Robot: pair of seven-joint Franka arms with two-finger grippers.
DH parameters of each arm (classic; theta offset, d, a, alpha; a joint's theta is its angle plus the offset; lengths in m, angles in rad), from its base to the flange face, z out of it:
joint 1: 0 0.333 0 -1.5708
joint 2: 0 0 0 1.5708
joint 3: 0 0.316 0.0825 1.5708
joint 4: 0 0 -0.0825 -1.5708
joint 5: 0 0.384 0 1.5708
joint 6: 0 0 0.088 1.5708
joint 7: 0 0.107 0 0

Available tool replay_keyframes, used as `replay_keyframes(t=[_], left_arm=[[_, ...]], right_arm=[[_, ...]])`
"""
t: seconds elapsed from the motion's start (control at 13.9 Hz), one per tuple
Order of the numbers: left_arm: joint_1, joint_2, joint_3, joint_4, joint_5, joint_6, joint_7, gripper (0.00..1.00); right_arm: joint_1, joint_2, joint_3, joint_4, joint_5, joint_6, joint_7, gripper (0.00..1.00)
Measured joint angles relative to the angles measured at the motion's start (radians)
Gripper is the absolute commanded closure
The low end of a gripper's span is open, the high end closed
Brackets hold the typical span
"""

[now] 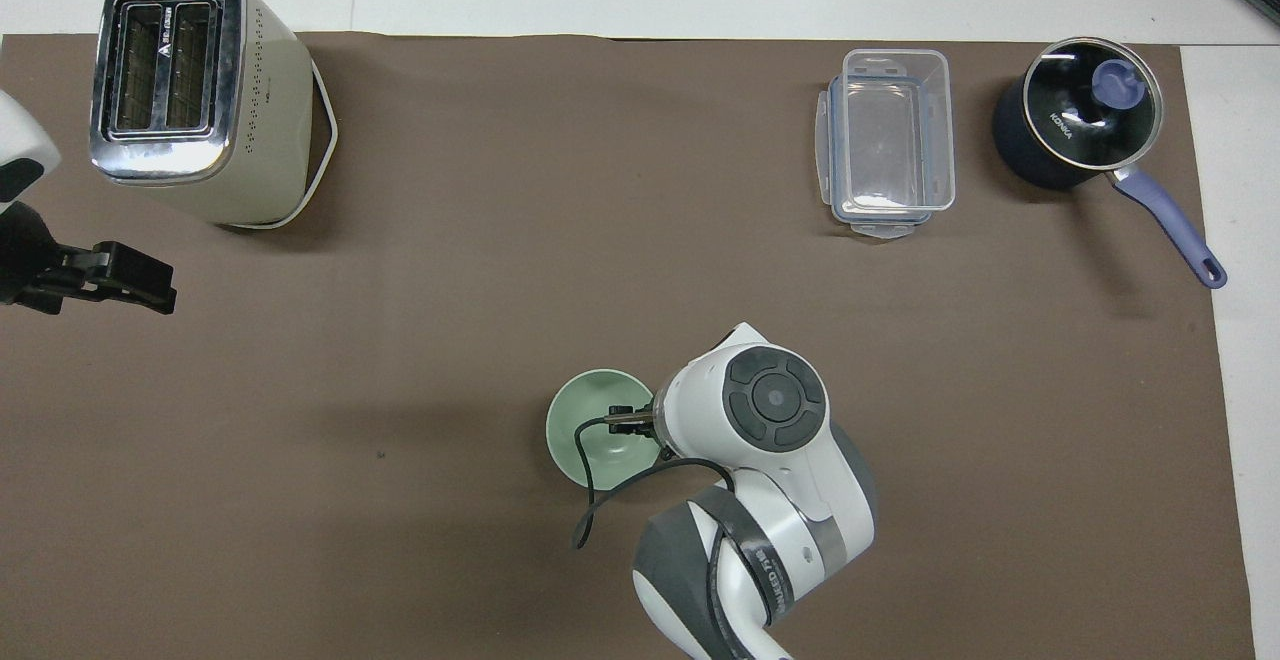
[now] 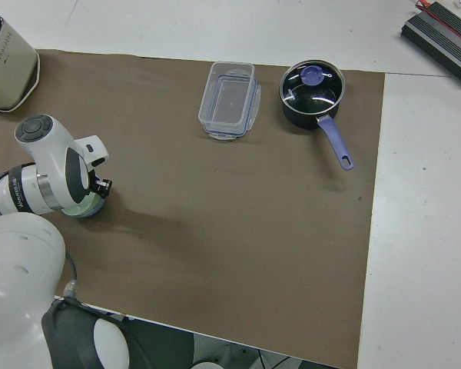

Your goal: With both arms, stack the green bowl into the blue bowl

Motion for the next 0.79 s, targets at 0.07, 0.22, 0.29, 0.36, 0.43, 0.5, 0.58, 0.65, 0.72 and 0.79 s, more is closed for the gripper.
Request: replay_keyframes(t=[0.07,0.22,0.29,0.36,0.43,0.5,0.58,0.65,0.72,0.79], left_arm=[[0.000,0.000,0.000,0.000,0.000,0.000,0.000,0.00],[0.000,0.000,0.000,0.000,0.000,0.000,0.000,0.00],[0.000,0.000,0.000,0.000,0.000,0.000,0.000,0.00],[0.000,0.000,0.000,0.000,0.000,0.000,0.000,0.00],[0.000,0.000,0.000,0.000,0.000,0.000,0.000,0.00],[0.000,0.000,0.000,0.000,0.000,0.000,0.000,0.00],[0.000,0.000,0.000,0.000,0.000,0.000,0.000,0.00],[0.000,0.000,0.000,0.000,0.000,0.000,0.000,0.00],[0.000,0.000,0.000,0.000,0.000,0.000,0.000,0.00],[0.000,0.000,0.000,0.000,0.000,0.000,0.000,0.00]], right_arm=[[-0.001,-0.008,-0.003,0.005,0.000,-0.001,0.000,0.10],[-0.011,-0.044,-0.014,0.011,-0.001,-0.024,0.000,0.00],[-0.032,-0.069,-0.016,0.013,-0.002,-0.044,0.000,0.00],[-0.065,-0.101,-0.019,0.015,-0.008,-0.072,0.000,0.00],[-0.100,-0.131,-0.020,0.016,-0.018,-0.098,0.000,0.00],[-0.139,-0.160,-0.021,0.016,-0.041,-0.121,-0.001,0.00],[-0.177,-0.186,-0.023,0.017,-0.069,-0.142,-0.003,0.00],[-0.216,-0.209,-0.023,0.018,-0.090,-0.162,-0.007,0.00],[-0.253,-0.228,-0.024,0.022,-0.098,-0.180,-0.017,0.00],[-0.294,-0.242,-0.025,0.033,-0.102,-0.204,-0.033,0.00]])
